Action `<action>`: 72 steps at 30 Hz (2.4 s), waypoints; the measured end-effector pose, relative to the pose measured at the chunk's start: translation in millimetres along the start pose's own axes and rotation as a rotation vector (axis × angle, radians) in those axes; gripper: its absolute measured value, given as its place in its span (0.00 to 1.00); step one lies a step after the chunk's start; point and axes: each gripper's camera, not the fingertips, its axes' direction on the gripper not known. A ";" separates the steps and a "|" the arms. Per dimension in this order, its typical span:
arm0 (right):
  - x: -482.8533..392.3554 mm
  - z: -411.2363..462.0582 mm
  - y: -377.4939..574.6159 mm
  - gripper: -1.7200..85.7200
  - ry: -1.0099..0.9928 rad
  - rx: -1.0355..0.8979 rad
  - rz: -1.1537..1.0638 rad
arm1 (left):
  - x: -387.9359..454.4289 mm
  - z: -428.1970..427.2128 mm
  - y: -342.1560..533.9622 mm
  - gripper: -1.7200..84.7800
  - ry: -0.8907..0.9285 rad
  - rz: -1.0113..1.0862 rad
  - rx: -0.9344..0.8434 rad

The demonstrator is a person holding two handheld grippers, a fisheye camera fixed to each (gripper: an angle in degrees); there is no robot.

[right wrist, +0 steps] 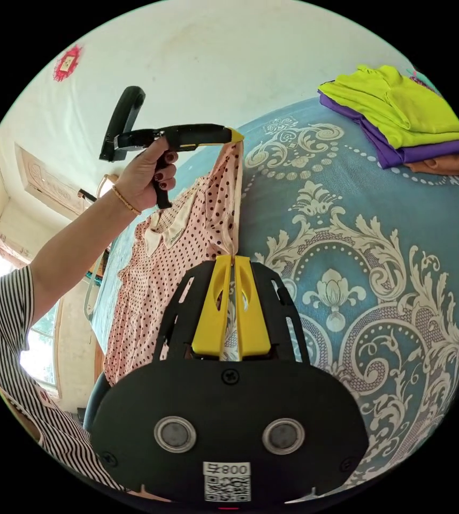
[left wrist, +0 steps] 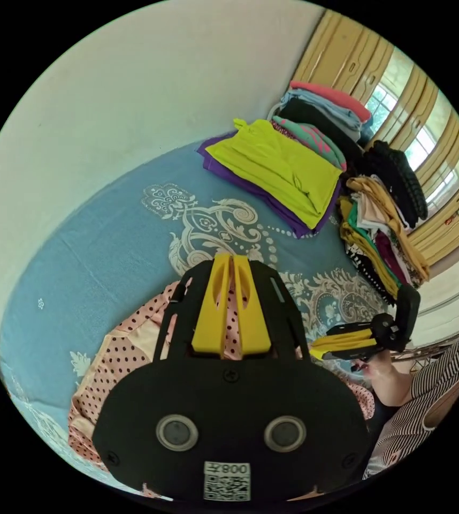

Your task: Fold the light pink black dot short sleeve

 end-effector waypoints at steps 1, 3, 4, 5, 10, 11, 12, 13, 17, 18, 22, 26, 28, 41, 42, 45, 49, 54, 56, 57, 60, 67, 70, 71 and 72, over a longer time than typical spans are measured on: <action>-5.9 -3.0 0.9 0.03 0.010 0.013 -0.007 | -13.4 -7.9 6.9 0.03 0.056 -0.040 0.037; -18.9 -5.7 2.5 0.03 0.034 0.036 -0.039 | -34.2 -17.0 21.1 0.03 0.116 -0.095 0.078; -29.6 -7.0 3.6 0.03 0.052 0.056 -0.067 | -48.1 -22.6 32.9 0.03 0.131 -0.134 0.106; -41.4 -7.3 3.7 0.03 0.072 0.065 -0.101 | -62.6 -27.2 46.1 0.03 0.160 -0.172 0.132; -93.9 1.7 5.3 0.03 0.156 0.063 -0.278 | -114.5 -33.4 99.1 0.04 0.281 -0.329 0.205; -105.0 5.9 6.5 0.03 0.174 0.056 -0.325 | -124.5 -32.9 110.4 0.04 0.296 -0.361 0.210; -110.1 8.5 7.0 0.03 0.183 0.048 -0.347 | -128.8 -32.7 115.6 0.04 0.295 -0.373 0.212; -119.3 14.3 7.0 0.03 0.191 0.020 -0.387 | -136.8 -31.0 124.4 0.04 0.283 -0.396 0.201; -143.9 38.5 6.4 0.03 0.207 -0.068 -0.466 | -155.2 -23.1 139.9 0.05 0.266 -0.458 0.168; -146.1 42.6 5.9 0.03 0.206 -0.082 -0.468 | -156.4 -23.3 140.7 0.06 0.260 -0.463 0.171; -158.4 64.4 0.5 0.03 0.207 -0.156 -0.476 | -159.7 -26.0 135.1 0.09 0.271 -0.448 0.183; -154.6 71.1 -7.2 0.03 0.169 -0.185 -0.444 | -151.3 -36.4 120.1 0.10 0.218 -0.384 0.210; -149.9 70.2 -11.0 0.04 0.133 -0.185 -0.425 | -142.8 -33.9 107.7 0.11 0.190 -0.335 0.185; -132.6 67.4 -32.4 0.08 -0.075 -0.211 -0.405 | -110.8 27.9 14.1 0.03 0.132 -0.227 0.002; -131.5 65.0 -33.3 0.07 -0.082 -0.199 -0.404 | -109.0 29.8 11.4 0.03 0.127 -0.222 -0.006; -124.3 52.5 -39.5 0.06 -0.085 -0.136 -0.380 | -100.8 39.6 3.0 0.03 0.105 -0.208 -0.041; -113.8 55.5 -48.0 0.04 -0.019 -0.131 -0.329 | -92.5 43.1 -1.1 0.04 0.099 -0.214 -0.046; -106.5 76.3 -56.2 0.03 0.087 -0.224 -0.288 | -82.7 20.9 -2.9 0.05 0.091 -0.216 0.031; -103.9 76.9 -59.5 0.02 0.085 -0.226 -0.286 | -72.6 4.5 -0.5 0.04 0.082 -0.203 0.084; -102.8 76.8 -60.1 0.02 0.081 -0.225 -0.286 | -68.8 1.2 0.6 0.04 0.086 -0.192 0.096; -97.1 76.0 -63.2 0.02 0.063 -0.226 -0.283 | -43.3 2.4 6.7 0.03 0.137 -0.118 0.080; -91.1 67.8 -69.3 0.02 0.050 -0.217 -0.286 | -3.4 49.9 6.3 0.02 0.068 -0.089 -0.107; -91.7 52.0 -72.1 0.02 0.052 -0.154 -0.294 | 7.9 42.4 5.3 0.02 0.042 -0.069 -0.080; -90.3 46.7 -73.0 0.02 0.048 -0.126 -0.287 | 12.7 39.2 5.7 0.02 0.042 -0.063 -0.072; -89.4 45.0 -73.3 0.02 0.048 -0.114 -0.283 | 15.5 36.9 6.4 0.02 0.046 -0.058 -0.062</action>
